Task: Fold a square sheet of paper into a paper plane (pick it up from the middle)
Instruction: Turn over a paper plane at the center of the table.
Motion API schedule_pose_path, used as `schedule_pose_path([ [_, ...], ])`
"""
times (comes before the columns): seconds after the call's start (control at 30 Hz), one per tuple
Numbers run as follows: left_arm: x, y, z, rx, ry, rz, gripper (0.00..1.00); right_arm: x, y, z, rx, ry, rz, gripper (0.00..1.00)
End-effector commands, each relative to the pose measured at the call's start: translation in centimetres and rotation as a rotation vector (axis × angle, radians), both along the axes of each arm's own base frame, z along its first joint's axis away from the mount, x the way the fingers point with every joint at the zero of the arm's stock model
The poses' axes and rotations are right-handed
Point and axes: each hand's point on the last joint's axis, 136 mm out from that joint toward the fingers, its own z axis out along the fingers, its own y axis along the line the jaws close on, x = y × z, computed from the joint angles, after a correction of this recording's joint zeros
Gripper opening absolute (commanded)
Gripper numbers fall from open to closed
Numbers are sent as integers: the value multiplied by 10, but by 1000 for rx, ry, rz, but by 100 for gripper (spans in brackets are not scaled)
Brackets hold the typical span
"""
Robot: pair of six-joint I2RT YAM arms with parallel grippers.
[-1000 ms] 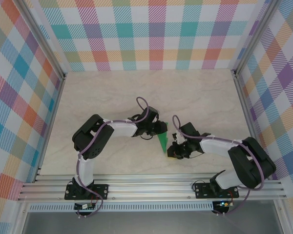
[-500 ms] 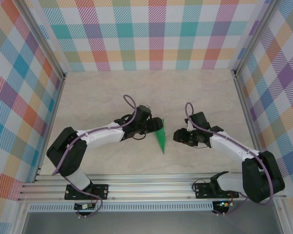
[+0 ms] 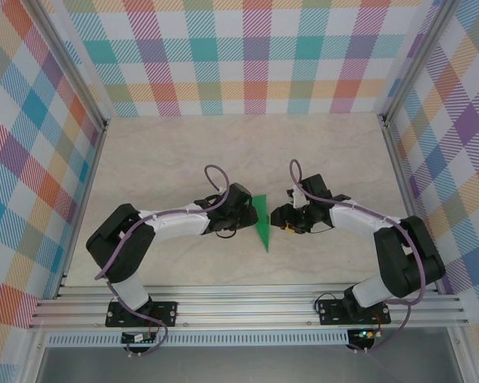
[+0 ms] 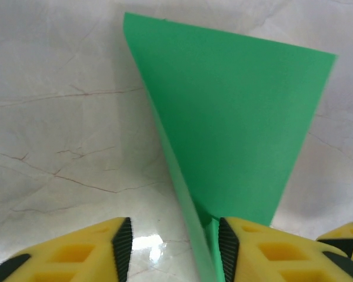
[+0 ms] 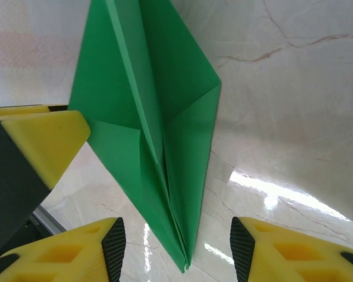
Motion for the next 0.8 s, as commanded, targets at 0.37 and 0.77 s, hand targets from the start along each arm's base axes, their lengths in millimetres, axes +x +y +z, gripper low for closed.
schedule_pose_path([
  [0.37,-14,12,-20,21,23,8,9,-1,31,-1,25,10,129,54],
  [0.77,-15,9,-26,23,37,-4,6,3,36,-23,-113,5,159,55],
])
